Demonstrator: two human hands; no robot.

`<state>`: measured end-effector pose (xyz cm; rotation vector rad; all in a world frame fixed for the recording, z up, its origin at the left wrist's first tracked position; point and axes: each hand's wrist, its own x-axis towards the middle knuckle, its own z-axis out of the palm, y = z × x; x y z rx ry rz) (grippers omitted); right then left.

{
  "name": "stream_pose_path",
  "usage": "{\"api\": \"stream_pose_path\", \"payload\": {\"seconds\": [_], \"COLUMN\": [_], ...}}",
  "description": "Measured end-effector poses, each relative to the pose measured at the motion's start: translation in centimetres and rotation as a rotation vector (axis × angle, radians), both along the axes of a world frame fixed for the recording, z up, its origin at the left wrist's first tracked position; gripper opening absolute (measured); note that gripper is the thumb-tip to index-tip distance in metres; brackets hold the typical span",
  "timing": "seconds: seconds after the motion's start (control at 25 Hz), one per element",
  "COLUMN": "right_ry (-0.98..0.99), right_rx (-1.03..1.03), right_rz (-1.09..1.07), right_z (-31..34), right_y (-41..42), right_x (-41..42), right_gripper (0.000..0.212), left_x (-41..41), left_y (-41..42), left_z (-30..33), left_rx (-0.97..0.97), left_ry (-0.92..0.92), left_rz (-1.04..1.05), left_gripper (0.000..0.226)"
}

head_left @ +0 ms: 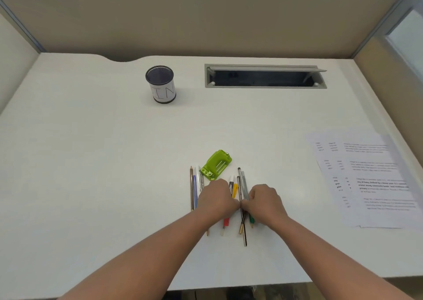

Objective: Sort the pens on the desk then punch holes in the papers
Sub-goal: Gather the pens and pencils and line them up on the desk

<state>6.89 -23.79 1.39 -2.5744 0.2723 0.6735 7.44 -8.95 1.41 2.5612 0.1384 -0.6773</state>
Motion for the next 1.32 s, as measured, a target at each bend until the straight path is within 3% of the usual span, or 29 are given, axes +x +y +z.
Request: {"api": "stream_pose_path", "payload": {"seconds": [0.32, 0.6, 0.72, 0.84, 0.96, 1.32], "right_ry": [-0.066, -0.038, -0.079, -0.031, 0.142, 0.129], "right_rx": [0.027, -0.052, 0.109, 0.522, 0.786, 0.583], "right_rz": [-0.031, 0.100, -0.007, -0.202, -0.122, 0.272], "right_z": [-0.5, 0.0, 0.6, 3.3, 6.6, 9.4], "right_y": [-0.5, -0.9, -1.3, -0.6, 1.7, 10.2], "right_x": [0.1, 0.6, 0.6, 1.1, 1.7, 1.2], "right_gripper": [0.026, 0.026, 0.029, 0.025, 0.022, 0.025], "left_x": [-0.2, -0.4, -0.5, -0.8, -1.4, -3.9], "left_y": [0.1, 0.2, 1.5, 3.7, 5.9, 10.8], "left_z": [-0.3, 0.3, 1.5, 3.1, 4.2, 4.4], "left_rx": [0.023, -0.036, -0.415, -0.832, -1.059, -1.527], "left_ry": [-0.010, 0.011, 0.066, 0.175, 0.228, 0.257], "left_rz": [-0.011, -0.027, 0.166, 0.394, 0.493, 0.786], "left_gripper": [0.037, 0.032, 0.030, 0.024, 0.022, 0.035]}}
